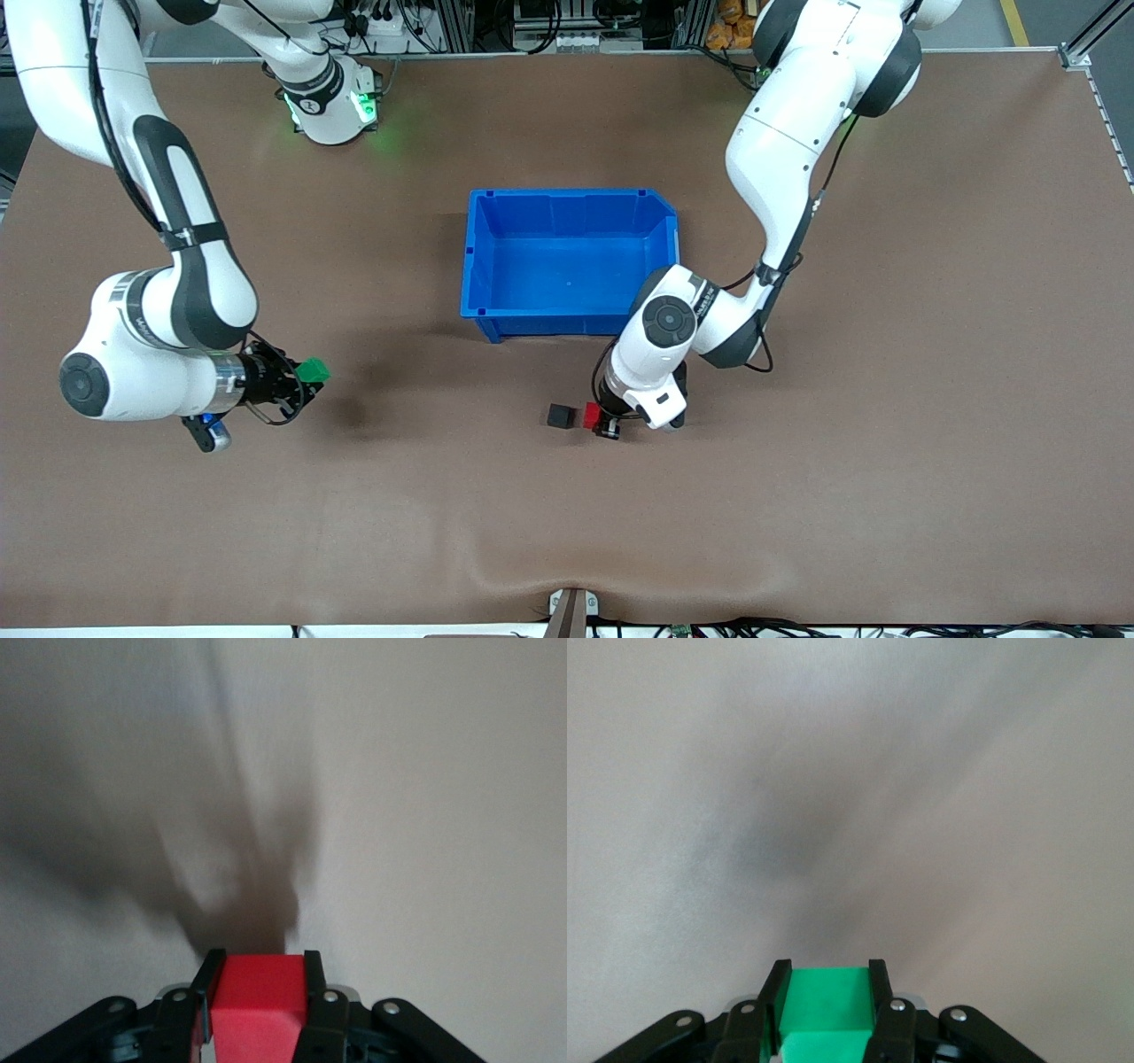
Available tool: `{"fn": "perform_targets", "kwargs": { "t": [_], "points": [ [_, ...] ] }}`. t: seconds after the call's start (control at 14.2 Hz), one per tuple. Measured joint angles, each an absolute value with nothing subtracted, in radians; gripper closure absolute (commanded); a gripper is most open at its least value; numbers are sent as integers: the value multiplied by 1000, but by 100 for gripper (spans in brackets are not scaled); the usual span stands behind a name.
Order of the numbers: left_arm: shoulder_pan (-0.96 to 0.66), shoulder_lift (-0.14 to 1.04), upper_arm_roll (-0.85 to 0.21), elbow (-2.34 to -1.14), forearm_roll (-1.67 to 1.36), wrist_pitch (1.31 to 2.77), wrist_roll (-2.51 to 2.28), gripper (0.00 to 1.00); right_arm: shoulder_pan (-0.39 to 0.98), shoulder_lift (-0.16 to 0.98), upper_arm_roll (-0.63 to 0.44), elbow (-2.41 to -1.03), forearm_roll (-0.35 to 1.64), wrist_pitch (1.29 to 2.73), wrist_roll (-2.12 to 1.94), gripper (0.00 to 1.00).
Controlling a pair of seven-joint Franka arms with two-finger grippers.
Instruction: Attach green and red cubes to black cube
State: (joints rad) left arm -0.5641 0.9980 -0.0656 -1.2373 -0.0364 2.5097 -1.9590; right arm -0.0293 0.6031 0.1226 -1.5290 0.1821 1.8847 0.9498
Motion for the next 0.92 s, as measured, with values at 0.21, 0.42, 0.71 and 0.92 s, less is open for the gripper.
{"fn": "perform_targets", "kwargs": {
  "t": [0.21,0.42,0.71,0.92],
  "points": [
    [-574,1009,-65,-1237,-36,2541,-1963,90,2,603,123,-1522,197,1886,1034,100],
    [-577,1023,-65,-1236,-36,2582,-1966,86,36,603,123,-1514,214,1894,1099,100],
    [-584,1028,-62,-1233,-36,2601,-1966,32,72,605,123,-1513,219,1918,1192,100],
    [-588,1029,-61,-1233,-36,2600,-1967,0,108,613,123,-1513,221,1964,1302,100]
  ]
}}
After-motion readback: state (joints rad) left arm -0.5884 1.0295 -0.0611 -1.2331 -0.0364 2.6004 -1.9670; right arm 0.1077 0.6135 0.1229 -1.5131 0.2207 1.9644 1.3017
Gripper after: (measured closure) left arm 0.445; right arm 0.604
